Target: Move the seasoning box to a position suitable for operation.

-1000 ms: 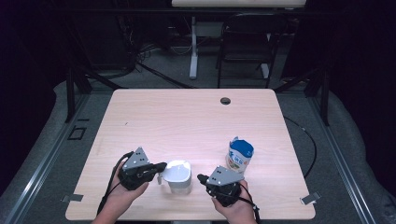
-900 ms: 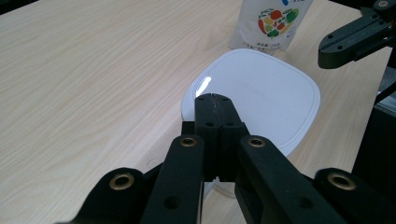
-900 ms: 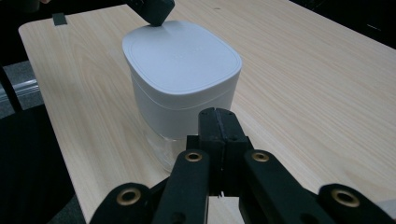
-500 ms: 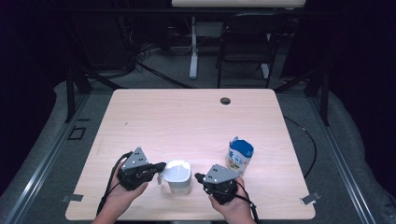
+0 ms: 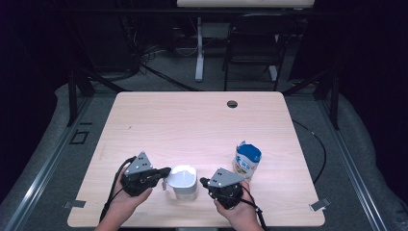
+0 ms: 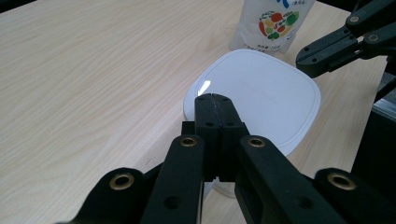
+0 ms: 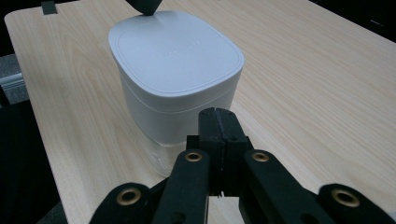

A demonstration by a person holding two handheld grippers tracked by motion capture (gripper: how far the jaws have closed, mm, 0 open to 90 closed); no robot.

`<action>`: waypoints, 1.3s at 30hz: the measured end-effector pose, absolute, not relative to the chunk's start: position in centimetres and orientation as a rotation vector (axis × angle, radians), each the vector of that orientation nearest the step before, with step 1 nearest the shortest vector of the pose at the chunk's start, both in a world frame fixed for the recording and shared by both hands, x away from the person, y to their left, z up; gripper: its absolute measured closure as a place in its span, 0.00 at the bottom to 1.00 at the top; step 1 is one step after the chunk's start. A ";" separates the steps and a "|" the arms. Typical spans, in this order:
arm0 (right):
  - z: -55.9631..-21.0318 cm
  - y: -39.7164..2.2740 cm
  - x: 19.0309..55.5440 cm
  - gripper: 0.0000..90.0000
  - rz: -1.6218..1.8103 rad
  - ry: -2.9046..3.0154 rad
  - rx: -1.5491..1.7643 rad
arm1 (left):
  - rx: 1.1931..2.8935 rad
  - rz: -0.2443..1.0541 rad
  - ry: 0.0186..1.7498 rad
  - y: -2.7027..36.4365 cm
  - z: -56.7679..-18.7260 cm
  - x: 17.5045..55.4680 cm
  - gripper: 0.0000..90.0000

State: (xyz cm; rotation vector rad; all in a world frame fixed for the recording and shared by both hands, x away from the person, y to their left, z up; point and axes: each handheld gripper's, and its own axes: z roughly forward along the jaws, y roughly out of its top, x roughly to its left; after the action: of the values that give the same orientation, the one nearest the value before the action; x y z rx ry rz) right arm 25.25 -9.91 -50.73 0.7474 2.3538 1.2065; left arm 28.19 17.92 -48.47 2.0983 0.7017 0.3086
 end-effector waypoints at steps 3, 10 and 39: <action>-50.8 -9.9 25.3 1.00 1.209 2.355 0.747 | 2.117 0.319 0.704 17.7 -48.3 28.1 1.00; -50.8 -9.8 25.4 1.00 1.210 2.359 0.745 | 2.189 0.343 0.688 17.0 -47.7 28.2 1.00; -51.0 -9.7 25.6 1.00 1.204 2.358 0.748 | 2.153 0.321 0.716 17.5 -47.9 28.2 1.00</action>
State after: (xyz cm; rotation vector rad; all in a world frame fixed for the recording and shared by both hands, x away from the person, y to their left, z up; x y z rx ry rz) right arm 25.62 -9.70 -50.99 0.7480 2.3580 1.2041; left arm 28.23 17.47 -47.92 2.1525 0.7165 0.3207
